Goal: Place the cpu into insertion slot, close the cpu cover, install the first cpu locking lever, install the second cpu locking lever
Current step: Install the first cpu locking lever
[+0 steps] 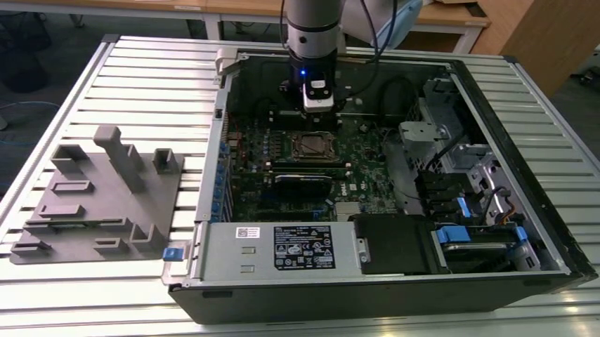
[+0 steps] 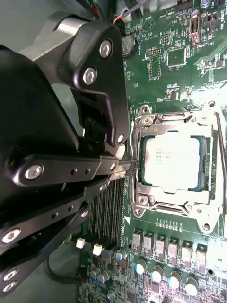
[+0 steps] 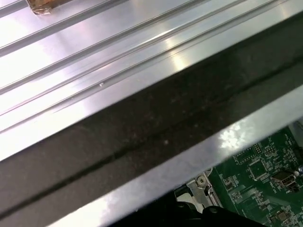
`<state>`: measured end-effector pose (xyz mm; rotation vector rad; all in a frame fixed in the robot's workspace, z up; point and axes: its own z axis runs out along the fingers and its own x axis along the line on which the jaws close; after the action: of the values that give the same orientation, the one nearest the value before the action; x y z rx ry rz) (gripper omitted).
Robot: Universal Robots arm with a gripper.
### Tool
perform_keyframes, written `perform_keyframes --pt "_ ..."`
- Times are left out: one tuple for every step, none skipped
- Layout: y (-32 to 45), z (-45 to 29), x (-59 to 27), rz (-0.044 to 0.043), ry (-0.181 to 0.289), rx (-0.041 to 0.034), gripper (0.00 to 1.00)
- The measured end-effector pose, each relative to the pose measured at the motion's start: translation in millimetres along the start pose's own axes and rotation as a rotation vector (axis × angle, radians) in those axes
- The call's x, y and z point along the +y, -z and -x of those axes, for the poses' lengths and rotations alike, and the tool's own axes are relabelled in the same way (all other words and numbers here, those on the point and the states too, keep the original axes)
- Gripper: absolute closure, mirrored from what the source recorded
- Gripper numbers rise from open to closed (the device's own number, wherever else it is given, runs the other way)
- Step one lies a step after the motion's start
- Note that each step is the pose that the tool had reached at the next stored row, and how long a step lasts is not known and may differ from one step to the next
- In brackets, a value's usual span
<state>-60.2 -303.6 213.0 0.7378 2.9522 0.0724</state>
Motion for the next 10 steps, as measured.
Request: perform_keyframes --pt "-0.1 0.0 0.0 0.0013 0.013 0.0009 0.89" --pt "-0.2 0.0 0.0 0.0027 0.03 0.002 0.89" --pt "-0.3 0.0 0.0 0.004 0.046 0.0032 0.89" --pt "-0.4 0.0 0.0 0.0053 0.063 0.0044 0.89" --pt "-0.6 0.0 0.0 0.0068 0.081 0.0056 0.89" --pt "-0.8 0.0 0.0 0.0083 0.099 0.0069 0.89" --pt "-1.0 0.0 0.0 0.0098 0.116 0.0081 0.89" --pt "-1.2 -0.1 0.0 0.011 0.133 0.0091 0.89" --pt "-1.2 -0.1 -0.1 0.0107 0.148 0.0096 0.89" --pt "-1.2 0.0 -0.2 0.009 0.156 0.0095 0.89"
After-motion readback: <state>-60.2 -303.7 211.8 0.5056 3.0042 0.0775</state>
